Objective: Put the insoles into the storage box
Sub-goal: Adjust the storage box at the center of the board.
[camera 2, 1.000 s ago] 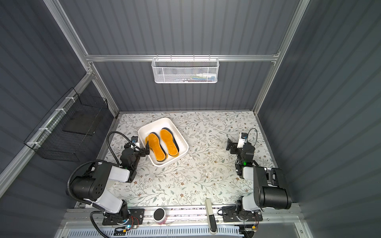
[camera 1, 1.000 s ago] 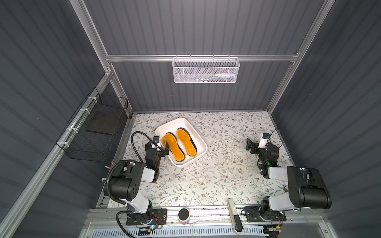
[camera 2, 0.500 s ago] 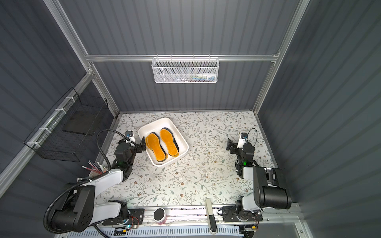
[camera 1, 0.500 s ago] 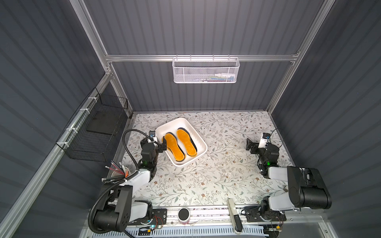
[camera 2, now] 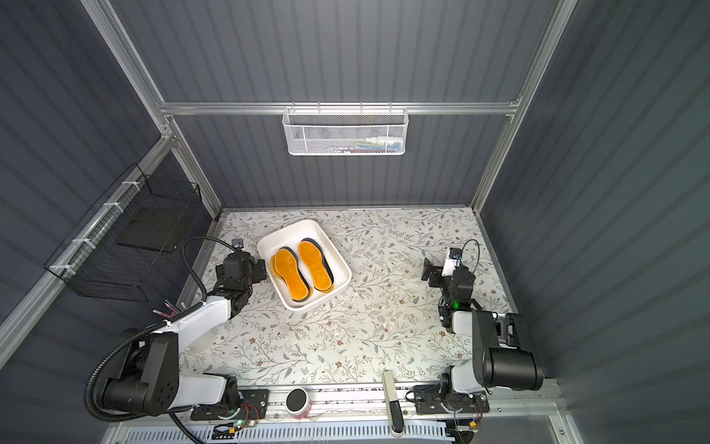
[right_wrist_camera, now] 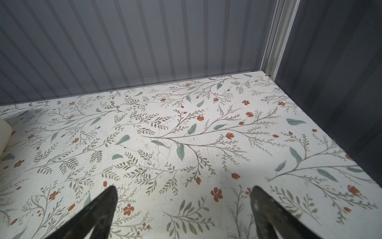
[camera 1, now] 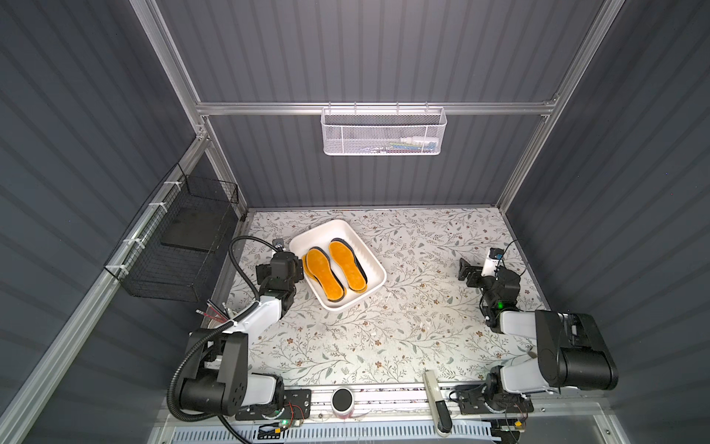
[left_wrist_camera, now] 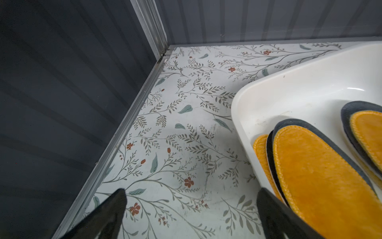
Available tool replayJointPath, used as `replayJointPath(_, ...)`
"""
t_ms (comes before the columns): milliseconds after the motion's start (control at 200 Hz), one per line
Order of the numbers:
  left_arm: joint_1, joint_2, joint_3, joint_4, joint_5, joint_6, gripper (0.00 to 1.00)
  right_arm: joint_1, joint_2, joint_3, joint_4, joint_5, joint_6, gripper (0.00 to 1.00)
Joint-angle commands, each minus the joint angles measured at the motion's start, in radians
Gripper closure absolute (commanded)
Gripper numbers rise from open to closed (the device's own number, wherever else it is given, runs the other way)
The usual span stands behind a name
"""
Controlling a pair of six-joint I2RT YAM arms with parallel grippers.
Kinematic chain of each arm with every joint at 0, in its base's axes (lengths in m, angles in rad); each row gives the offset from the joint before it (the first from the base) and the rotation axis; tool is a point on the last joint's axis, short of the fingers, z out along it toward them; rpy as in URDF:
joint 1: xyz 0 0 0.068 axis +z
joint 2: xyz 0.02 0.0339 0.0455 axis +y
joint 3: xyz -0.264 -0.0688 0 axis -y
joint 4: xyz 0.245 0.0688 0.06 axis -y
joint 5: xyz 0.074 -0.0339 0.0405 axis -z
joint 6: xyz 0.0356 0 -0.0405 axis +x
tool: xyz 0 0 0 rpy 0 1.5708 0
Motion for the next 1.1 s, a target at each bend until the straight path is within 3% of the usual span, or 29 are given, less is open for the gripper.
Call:
replayJointPath(0,0.008,0.021,0.019,-0.065,-0.027,-0.043,0.0,-0.002,0.006,-0.004,0.012,0.007,0.005,0.01)
replayJointPath(325,0.008,0.123,0.022,-0.004,0.01,-0.026,0.0,-0.003,0.006,-0.004,0.012,0.008,0.004,0.01)
replayJointPath(740,0.008,0.17,0.015,0.122,0.174,-0.003,0.0,-0.003,0.006,-0.004,0.013,0.007,0.005,0.01)
replayJointPath(926,0.006,0.169,-0.03,0.258,0.315,0.034,0.0,-0.003,0.005,-0.005,0.012,0.009,0.004,0.01)
replayJointPath(1096,0.007,0.167,-0.029,0.263,0.45,0.092,0.0,-0.003,0.006,-0.004,0.014,0.008,0.005,0.01)
